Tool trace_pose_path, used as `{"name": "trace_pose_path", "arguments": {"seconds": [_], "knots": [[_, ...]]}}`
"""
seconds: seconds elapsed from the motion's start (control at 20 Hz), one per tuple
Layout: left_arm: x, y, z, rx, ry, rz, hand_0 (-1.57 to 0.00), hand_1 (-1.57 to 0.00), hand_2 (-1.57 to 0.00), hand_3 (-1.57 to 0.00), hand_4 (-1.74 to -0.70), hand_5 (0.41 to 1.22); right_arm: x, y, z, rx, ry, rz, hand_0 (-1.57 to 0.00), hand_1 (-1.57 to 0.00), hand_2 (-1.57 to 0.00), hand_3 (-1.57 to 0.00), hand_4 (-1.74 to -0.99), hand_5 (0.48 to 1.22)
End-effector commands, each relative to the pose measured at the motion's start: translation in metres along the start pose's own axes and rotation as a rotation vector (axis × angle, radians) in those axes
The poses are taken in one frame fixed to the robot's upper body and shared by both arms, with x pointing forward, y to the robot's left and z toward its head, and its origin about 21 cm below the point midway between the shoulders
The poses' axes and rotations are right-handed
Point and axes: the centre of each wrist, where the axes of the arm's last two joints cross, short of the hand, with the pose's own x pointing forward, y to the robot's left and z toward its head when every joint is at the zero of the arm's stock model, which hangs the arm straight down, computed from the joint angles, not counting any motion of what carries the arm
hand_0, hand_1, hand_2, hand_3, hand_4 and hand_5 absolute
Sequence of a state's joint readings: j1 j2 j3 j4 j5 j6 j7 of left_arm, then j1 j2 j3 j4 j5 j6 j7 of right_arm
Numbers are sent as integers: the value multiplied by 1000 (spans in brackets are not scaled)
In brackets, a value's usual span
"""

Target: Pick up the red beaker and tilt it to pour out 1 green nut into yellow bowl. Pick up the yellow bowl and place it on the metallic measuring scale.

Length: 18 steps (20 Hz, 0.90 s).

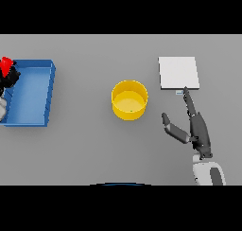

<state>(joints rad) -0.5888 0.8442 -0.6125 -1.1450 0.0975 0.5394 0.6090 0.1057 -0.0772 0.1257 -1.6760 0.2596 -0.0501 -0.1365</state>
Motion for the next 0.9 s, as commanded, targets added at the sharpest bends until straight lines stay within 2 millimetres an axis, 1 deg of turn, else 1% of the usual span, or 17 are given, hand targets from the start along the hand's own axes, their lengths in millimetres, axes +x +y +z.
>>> {"name": "trace_pose_path", "arguments": {"seconds": [0.0, 0.05, 0.1, 0.15, 0.2, 0.25, 0.3, 0.35, 0.45, 0.5, 0.55, 0.6, 0.65, 0.7, 0.85], "knots": [[-2, 0, 0, -7, 2, -23, -1571, -1571, -1571, -1555, -1667, 908, -2, 0, 1, 0, 1, 2, 1, 1, 1, 1, -1202, 667], [-2, 0, 0, -7, 1, -26, -1571, -1571, -1571, -1503, -1530, 865, -2, 0, 1, 0, 0, 2, 1, 1, 1, 1, -1197, 664], [-4, 1, 2, -36, -9, -41, -1564, -1449, -1432, -1362, -1374, 830, -2, 0, 1, -2, 1, 1, 1, 1, 1, 1, -1192, 663], [-6, 2, 5, -115, -6, -61, -1457, -1180, -1187, -1129, -1229, 803, -2, 0, 2, -7, 0, -8, 1, 1, 1, 1, -1188, 663], [-5, 9, 9, -174, -4, -73, -1166, -944, -959, -903, -1120, 778, -2, 1, 2, -11, -5, -3, 1, 1, 1, 1, -1187, 664], [-3, 12, 9, -222, 4, -94, -932, -755, -767, -722, -1034, 758, -1, 1, 4, -14, -5, -1, 1, 1, 1, 1, -1185, 665], [-3, 15, 12, -250, -2, -109, -746, -604, -613, -577, -968, 740, -2, 4, 4, -13, 2, 3, 1, 1, 1, 1, -1181, 665], [-3, 19, 14, -272, -8, -117, -596, -483, -490, -462, -916, 723, -2, 1, 6, -12, 1, 9, 1, 1, 1, 1, -1182, 667], [0, 21, 12, -300, -13, -121, -381, -309, -313, -295, -851, 698, -1, 1, 7, -7, 1, 1, 1, 1, 1, 1, -1187, 667], [-4, 24, 10, -304, 0, -115, -305, -247, -251, -236, -831, 688, -2, -1, 9, -7, 6, 1, 1, 1, 1, 1, -1189, 666], [0, 24, 9, -303, 2, -111, -244, -197, -200, -189, -815, 684, -3, 1, 6, -6, 22, 3, 1, 1, 1, 1, -1187, 666], [-1, 19, 9, -310, -11, -110, -195, -158, -160, -151, -802, 679, -1, 4, 6, 5, 12, -8, 1, 1, 1, 1, -1188, 668], [-2, 15, 10, -309, -24, -93, -156, -126, -128, -120, -797, 678, 2, 3, 3, -1, 12, -7, 1, 1, 1, 1, -1187, 663], [2, 18, 10, -296, -42, -81, -124, -100, -102, -96, -791, 674, 3, 3, 2, -1, 18, 5, 1, 1, 1, 1, -1193, 660], [3, 22, 5, -267, -66, -43, -63, -51, -52, -49, -785, 674, 5, 7, 1, 11, 22, 67, 1, 1, 1, 1, -1203, 660]]}}
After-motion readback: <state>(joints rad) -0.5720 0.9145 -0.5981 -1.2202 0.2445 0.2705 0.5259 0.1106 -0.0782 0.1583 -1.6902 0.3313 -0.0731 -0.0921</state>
